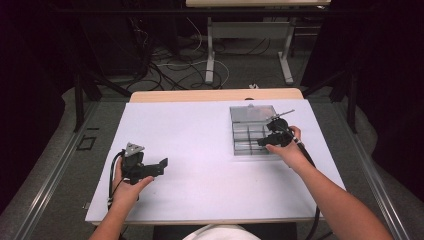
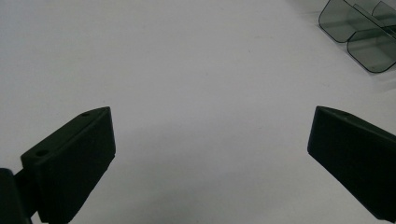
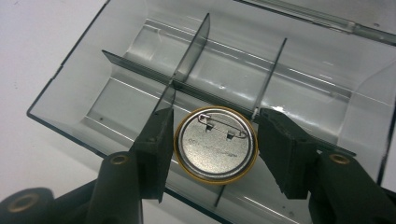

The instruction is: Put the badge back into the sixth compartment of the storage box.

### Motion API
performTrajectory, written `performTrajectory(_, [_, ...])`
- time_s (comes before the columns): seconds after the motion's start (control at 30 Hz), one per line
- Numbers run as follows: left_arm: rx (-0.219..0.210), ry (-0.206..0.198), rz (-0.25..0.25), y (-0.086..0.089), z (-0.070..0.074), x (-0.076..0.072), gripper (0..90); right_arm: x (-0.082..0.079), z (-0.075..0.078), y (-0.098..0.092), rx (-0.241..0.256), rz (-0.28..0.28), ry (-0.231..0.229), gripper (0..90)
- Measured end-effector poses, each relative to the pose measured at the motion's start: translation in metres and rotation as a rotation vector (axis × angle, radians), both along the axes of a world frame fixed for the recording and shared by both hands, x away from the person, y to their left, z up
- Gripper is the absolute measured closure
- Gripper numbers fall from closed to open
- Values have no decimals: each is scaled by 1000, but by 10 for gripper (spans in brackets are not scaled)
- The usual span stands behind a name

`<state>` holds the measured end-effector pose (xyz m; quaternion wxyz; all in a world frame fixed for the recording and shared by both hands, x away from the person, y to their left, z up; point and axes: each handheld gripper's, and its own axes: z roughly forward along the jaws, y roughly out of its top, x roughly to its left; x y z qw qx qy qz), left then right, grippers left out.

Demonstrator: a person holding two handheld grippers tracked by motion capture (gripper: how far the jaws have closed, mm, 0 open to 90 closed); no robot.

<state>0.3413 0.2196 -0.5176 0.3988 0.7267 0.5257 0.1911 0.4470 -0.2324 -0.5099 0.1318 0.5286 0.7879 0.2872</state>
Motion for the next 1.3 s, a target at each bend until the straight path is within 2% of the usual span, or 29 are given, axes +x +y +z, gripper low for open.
performTrajectory(0.13, [-3,-4,1,0,-1,0,12,0,1,-2,16,-5,-2,465])
performTrajectory(0.2, [-3,-3,1,0,-1,0,12,0,2,-4,-2,2,-10,465])
performTrajectory(0.4, [0,6,-3,0,0,0,12,-1,2,-3,10,3,-7,465])
performTrajectory(0.57, [-3,-4,5,0,-1,0,12,-2,3,-7,6,-1,-12,465])
performTrajectory(0.67, [-3,-2,2,0,-1,0,12,-2,3,-11,-13,-1,-16,465])
performTrajectory(0.7, [-3,-2,2,0,0,0,12,-2,4,-11,-9,-18,-11,465])
performTrajectory(0.77, [-4,-3,2,0,-1,0,12,-3,4,-14,-20,-11,-16,465])
performTrajectory(0.8, [-4,-3,2,-1,-1,0,12,-3,5,-14,-6,-24,-11,465])
performTrajectory(0.83, [-4,-2,2,-1,-1,0,12,-3,5,-17,-21,-8,-18,465])
performTrajectory(1.1, [-5,0,3,-1,-1,0,12,-3,6,-24,-12,-32,-17,465])
performTrajectory(1.13, [-5,0,3,-1,-1,0,12,-3,6,-26,-26,-30,-20,465])
performTrajectory(1.3, [-5,1,2,-1,-1,0,12,-4,6,-26,-25,-42,-16,465])
